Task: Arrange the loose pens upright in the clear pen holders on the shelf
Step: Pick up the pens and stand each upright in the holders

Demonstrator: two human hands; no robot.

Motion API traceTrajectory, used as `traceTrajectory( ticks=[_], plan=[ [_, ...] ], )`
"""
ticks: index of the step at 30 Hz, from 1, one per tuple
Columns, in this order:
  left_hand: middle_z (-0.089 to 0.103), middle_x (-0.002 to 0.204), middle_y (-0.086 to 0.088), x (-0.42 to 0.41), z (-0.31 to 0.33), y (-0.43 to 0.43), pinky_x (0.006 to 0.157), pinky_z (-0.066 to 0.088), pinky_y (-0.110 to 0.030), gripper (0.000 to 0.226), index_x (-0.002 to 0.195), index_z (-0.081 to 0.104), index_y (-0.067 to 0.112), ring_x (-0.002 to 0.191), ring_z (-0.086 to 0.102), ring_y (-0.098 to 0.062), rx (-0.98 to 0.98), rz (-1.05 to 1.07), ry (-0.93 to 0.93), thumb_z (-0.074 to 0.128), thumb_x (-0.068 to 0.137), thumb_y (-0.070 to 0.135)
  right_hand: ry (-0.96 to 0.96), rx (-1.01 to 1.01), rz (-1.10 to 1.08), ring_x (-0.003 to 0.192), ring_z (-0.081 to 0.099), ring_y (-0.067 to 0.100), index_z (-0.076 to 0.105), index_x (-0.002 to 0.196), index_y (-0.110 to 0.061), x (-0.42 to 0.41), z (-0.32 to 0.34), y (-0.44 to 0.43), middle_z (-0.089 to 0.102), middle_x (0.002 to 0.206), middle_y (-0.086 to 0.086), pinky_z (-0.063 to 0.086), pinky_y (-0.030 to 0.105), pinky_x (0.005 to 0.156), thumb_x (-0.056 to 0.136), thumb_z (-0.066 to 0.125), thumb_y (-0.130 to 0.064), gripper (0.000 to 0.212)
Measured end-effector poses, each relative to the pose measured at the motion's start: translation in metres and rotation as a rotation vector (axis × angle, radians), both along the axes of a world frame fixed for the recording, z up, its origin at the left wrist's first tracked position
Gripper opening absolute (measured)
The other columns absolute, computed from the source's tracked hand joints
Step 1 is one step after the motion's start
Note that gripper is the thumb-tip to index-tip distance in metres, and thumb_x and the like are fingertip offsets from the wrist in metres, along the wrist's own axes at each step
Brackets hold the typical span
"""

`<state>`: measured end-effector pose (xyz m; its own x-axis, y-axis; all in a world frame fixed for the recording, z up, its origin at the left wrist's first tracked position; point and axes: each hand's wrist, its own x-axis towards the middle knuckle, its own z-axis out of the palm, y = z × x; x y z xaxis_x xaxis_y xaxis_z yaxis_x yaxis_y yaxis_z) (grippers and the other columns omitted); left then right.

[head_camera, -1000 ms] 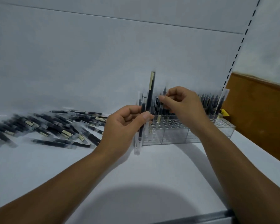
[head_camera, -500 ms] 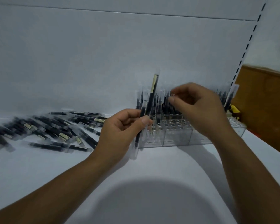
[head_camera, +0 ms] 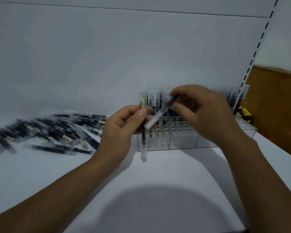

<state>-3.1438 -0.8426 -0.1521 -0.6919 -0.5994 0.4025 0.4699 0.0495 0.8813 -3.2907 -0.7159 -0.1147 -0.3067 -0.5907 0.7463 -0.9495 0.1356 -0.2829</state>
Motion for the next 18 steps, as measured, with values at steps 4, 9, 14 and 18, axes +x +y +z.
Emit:
traceTrajectory(
  ticks=[4,9,14,18],
  plan=[
    [0.075,0.088,-0.008,0.002,0.001,-0.005,0.071,0.054,-0.024,0.025,0.097,0.065,0.008,0.079,0.071,-0.019,-0.009,0.006,-0.003,0.054,0.083,0.026,-0.373,-0.209,-0.001,0.06,0.055,0.01,0.067,0.098,-0.038,-0.013,-0.001,0.008,0.067,0.077,0.005,0.047,0.022,0.055,0.091,0.065,-0.032,0.009],
    [0.068,0.085,0.004,0.001,-0.005,-0.008,0.075,0.046,-0.023,0.022,0.092,0.077,0.026,0.081,0.055,-0.013,-0.055,0.006,-0.009,0.069,0.076,0.039,-0.487,-0.22,-0.044,0.074,0.058,0.0,0.068,0.091,-0.035,-0.016,-0.008,0.001,0.061,0.086,-0.005,0.047,0.021,0.074,0.092,0.064,-0.034,0.005],
    [0.064,0.075,0.003,0.0,-0.006,-0.007,0.064,0.047,-0.02,0.01,0.086,0.076,0.025,0.068,0.055,-0.009,-0.027,-0.036,0.028,0.071,0.078,0.027,-0.643,-0.211,0.007,0.08,0.07,0.016,0.066,0.092,-0.028,-0.016,-0.012,-0.005,0.071,0.084,0.001,0.06,0.038,0.079,0.091,0.068,-0.022,0.006],
    [0.065,0.076,-0.001,-0.001,-0.008,-0.007,0.066,0.051,-0.022,0.011,0.086,0.07,0.018,0.067,0.06,-0.012,-0.014,-0.058,0.041,0.072,0.076,0.022,-0.553,-0.089,-0.053,0.082,0.069,0.017,0.065,0.094,-0.023,-0.017,-0.018,-0.009,0.069,0.083,-0.004,0.058,0.04,0.081,0.089,0.07,-0.024,0.007]
  ],
)
